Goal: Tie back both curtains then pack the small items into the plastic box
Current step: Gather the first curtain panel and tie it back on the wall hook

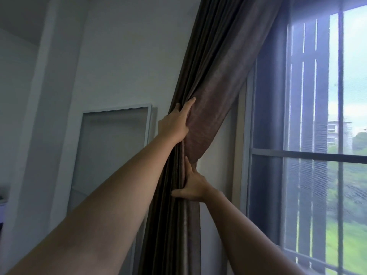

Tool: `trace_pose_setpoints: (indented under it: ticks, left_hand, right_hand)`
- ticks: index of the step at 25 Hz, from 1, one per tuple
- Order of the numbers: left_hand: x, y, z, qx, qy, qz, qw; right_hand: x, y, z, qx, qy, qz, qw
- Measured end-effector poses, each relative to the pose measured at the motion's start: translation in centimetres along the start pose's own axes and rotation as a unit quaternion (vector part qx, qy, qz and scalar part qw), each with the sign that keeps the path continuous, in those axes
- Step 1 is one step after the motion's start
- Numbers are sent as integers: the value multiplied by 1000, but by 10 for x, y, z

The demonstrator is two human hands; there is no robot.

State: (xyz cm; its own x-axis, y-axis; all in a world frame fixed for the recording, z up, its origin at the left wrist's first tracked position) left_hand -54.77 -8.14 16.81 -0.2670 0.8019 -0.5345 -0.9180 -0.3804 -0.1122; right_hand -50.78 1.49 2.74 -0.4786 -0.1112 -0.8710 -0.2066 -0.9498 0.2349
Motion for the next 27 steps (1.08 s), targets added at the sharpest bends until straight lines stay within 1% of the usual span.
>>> trace_pose_setpoints:
  ticks: [3, 4, 6, 11, 13, 16, 19, 22, 27]
  left_hand:
    - [12, -22, -7, -28, 29, 4, 999]
    - [16, -37, -10, -33, 38, -12, 999]
    - [19, -73, -17, -26, 41, -38, 998]
    - [19, -190, -39, 53, -10, -38, 998]
    - [14, -249, -52, 98, -33, -51, 993]
    - [6, -330, -71, 140, -28, -116, 983]
    - [1, -411, -91, 171, -19, -177, 969]
    - [-1, -491, -115, 204, -12, -228, 952]
    - [1, -604, -147, 243, 15, -307, 920]
  right_hand:
    - [-9, -26, -24, 43, 29, -21, 998]
    - [-18, -38, -40, 63, 34, -23, 997]
    - [-40, -58, -75, 97, 19, -9, 995]
    - [-110, -106, -184, 170, -46, 1, 984]
    - [-142, -126, -236, 190, -67, -26, 979]
    - [-184, -151, -313, 216, -100, -82, 968]
    - [-227, -171, -396, 267, -135, -183, 937]
    - [-266, -190, -481, 327, -164, -253, 896]
    - [-306, -219, -601, 423, -225, -267, 836]
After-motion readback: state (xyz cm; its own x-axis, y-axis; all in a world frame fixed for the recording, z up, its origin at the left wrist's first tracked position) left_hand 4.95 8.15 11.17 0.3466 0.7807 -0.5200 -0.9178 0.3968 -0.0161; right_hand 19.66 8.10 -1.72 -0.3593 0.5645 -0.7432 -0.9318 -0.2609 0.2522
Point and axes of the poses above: each hand's wrist, its own z-axis towards the middle knuckle, its own x-axis out of the palm, y = z × x, the point moved 4 cm from there along z, towards the middle knuckle, and after that the axes turned 2 degrees about y, right-handed, at the moved point
